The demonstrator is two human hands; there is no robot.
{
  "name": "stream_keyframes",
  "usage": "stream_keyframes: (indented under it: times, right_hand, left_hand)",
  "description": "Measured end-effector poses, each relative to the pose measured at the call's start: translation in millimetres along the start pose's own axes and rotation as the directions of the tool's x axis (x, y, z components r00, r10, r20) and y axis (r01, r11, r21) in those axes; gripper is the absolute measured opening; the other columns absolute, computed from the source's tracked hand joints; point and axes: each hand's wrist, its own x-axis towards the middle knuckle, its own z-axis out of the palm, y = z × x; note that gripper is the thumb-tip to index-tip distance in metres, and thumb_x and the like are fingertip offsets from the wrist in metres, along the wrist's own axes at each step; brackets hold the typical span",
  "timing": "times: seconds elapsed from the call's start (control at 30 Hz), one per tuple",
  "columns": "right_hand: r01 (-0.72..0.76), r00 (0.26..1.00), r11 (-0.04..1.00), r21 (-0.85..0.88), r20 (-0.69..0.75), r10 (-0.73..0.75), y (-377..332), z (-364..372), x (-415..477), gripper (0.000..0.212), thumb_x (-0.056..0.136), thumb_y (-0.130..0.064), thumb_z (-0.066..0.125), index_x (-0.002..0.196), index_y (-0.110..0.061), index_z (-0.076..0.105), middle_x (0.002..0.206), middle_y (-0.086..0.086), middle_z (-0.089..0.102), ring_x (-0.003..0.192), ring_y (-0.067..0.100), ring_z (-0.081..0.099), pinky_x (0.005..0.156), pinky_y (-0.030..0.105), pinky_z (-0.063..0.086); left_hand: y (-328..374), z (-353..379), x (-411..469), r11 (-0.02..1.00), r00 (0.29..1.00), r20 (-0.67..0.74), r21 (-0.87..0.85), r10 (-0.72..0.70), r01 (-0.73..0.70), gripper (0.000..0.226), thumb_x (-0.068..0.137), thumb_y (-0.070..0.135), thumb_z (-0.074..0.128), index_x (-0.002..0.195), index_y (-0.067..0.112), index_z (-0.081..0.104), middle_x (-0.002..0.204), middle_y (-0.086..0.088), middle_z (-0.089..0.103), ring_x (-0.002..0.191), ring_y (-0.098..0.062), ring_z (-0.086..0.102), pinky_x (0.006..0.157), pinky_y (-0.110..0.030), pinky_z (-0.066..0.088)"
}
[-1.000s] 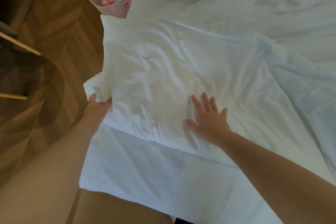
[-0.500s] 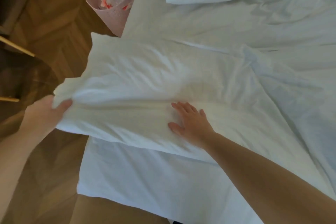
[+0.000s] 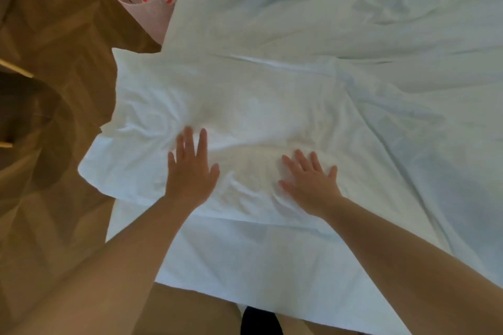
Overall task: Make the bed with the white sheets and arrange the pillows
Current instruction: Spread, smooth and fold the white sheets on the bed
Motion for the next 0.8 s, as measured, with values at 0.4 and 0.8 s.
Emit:
stream_keyframes:
  times: [0.4,0.8]
  right_hand:
    - [-0.228,0.91,0.947,0.226,-0.296,0.29,277,-51,-139,0.042,0.098,-0.022,0.046,0.139,-0.019,0.045,0.142,0.002,0.047,0.127,0.025,0.046,0.096,0.038,0.042]
    - [-0.481,0.874,0.877,0.003,0.085,0.479,594,-30,-145,0.07,0.087,-0.024,0.06,0.146,-0.033,0.023,0.137,0.01,0.038,0.113,0.035,0.057,0.086,0.039,0.045]
  left_hand:
    - [324,7,-40,0.896,0.863,0.284,0.031,0.418,-0.444,0.066,0.102,0.034,0.034,0.155,0.02,-0.003,0.163,-0.004,-0.007,0.15,-0.024,-0.001,0.119,-0.047,0.011]
    - [574,54,20,0.861,0.885,0.4,0.334,0.238,-0.382,0.082,0.085,0.047,0.062,0.15,0.025,0.018,0.146,-0.009,0.036,0.129,-0.031,0.045,0.097,-0.038,0.04]
